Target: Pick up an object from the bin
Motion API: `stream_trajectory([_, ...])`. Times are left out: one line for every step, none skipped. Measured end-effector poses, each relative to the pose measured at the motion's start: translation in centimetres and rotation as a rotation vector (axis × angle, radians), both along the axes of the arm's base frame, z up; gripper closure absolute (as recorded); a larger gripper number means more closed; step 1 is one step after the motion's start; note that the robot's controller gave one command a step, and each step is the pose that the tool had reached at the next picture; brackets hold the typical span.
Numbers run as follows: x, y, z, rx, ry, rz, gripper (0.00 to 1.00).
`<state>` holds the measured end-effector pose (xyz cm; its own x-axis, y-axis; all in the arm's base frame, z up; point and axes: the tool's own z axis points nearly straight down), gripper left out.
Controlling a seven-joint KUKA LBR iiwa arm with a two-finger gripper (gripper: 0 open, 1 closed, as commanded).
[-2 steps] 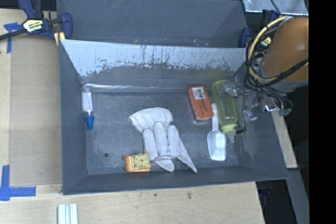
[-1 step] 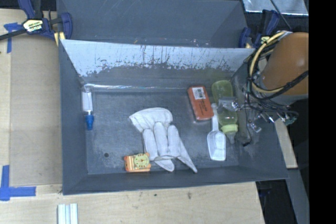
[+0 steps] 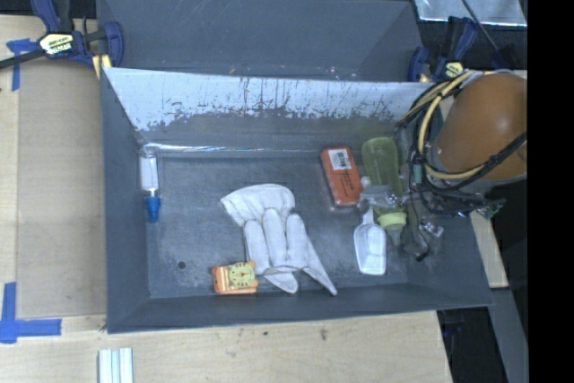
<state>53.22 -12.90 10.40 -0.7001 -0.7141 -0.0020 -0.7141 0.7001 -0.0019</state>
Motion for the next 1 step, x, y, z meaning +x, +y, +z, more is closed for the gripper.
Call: stream_trajectory([0.51, -0.16, -2.81, 0.007, 0.003, 0.080, 0.00])
